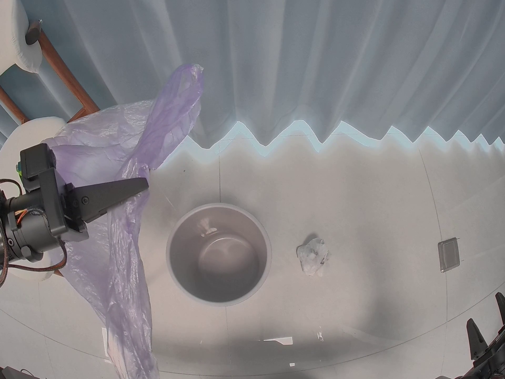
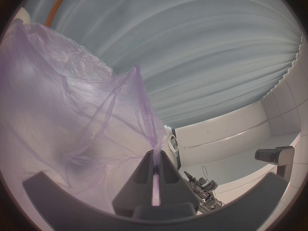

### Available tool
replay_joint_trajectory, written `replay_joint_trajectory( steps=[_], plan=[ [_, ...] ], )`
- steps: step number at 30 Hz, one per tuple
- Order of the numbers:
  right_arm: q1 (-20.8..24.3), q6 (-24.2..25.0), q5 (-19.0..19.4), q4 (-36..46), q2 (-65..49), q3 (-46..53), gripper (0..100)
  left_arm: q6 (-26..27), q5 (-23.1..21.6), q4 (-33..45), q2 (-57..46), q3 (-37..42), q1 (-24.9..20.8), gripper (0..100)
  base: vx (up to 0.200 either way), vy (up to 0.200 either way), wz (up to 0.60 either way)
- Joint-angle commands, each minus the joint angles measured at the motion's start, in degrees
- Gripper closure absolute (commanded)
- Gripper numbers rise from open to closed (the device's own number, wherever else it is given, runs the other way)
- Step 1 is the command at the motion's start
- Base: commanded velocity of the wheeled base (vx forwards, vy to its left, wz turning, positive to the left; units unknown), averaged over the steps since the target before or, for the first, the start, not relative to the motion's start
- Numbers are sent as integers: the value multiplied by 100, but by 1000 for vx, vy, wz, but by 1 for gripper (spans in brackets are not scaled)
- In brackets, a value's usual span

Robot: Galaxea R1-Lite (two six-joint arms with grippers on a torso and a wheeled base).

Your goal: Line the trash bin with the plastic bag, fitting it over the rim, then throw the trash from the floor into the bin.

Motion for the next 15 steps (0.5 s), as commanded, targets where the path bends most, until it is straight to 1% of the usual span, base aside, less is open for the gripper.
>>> replay_joint_trajectory(
  steps=[1,3,7,9,15],
  plan=[
    [2,0,1,-4,-96,101,0,0,-42,-34,40,1,-1,100,0,0,0],
    [2,0,1,-4,-96,101,0,-44,-113,-122,40,10,-36,100,0,0,0],
    [2,0,1,-4,-96,101,0,-580,-121,-473,49,10,-177,100,0,0,0],
    [2,0,1,5,-96,101,0,-747,-121,-579,49,28,-185,100,0,0,0],
    [2,0,1,-4,-96,101,0,-809,-121,-605,110,107,-185,100,0,0,0]
  ],
)
